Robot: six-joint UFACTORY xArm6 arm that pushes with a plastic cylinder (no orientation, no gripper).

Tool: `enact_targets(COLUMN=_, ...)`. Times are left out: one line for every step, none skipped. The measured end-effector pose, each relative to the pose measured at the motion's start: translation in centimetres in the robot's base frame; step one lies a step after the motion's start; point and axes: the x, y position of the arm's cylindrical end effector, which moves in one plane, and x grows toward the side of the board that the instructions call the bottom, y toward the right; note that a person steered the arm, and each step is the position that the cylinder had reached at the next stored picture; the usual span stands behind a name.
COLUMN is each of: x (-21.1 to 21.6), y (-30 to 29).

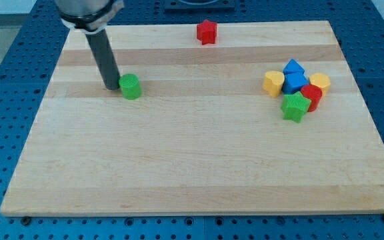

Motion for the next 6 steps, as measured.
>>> enact_targets(x=1.2, y=2.7)
enact_targets(x=1.9, y=5.7)
enact_targets(x=3.1, y=8.2)
enact_targets(x=4.9, y=9.9)
enact_targets(x=5.8, y=11.6)
enact_targets(x=5.7, y=13.7)
